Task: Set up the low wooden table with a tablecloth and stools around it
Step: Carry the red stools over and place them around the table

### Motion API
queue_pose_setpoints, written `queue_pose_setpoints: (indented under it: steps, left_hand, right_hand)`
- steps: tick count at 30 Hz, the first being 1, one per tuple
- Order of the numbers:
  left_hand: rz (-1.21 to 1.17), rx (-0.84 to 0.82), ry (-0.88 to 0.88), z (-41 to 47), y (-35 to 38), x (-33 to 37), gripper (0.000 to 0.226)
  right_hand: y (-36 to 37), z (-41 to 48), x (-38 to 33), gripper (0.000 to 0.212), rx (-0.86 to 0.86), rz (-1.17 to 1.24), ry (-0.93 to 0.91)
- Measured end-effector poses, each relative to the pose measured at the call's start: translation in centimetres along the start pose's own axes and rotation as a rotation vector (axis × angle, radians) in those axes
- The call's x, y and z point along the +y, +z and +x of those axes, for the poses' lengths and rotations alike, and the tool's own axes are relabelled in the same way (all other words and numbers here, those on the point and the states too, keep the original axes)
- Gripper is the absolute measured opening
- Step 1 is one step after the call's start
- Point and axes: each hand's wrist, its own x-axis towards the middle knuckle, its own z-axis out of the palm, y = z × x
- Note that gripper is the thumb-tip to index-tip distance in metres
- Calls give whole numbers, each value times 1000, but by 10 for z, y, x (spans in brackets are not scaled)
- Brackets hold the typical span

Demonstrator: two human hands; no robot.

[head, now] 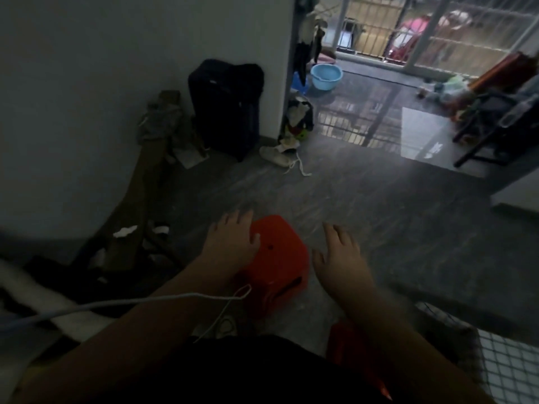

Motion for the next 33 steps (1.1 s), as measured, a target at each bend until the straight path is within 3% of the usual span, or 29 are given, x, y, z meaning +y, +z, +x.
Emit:
queue_pose_setpoints:
  steps: [5, 13, 19, 24, 29, 33]
  left_hand:
    - [-12, -67, 45, 44, -1, -61, 66]
    - [-107, -237, -45, 105, 47, -104, 66]
    - [-185, -347, -139, 141, 140, -105, 67]
    - [-336, -446, -355, 167, 246, -106, 77]
    - [-581, -328, -682, 181, 340, -97, 94]
    - [-558, -161, -748, 189, 392, -82, 97]
  right_hand:
    - [34, 46, -40, 66, -47, 26, 77]
    - [90, 104, -49, 62, -111, 84, 143]
    - [160, 157, -7, 60, -245, 99, 146]
    - [251, 221, 51, 63, -424, 64, 137]
    - [342, 280, 111, 69, -532, 105, 103]
    - [399, 312, 147, 80, -516, 165, 107]
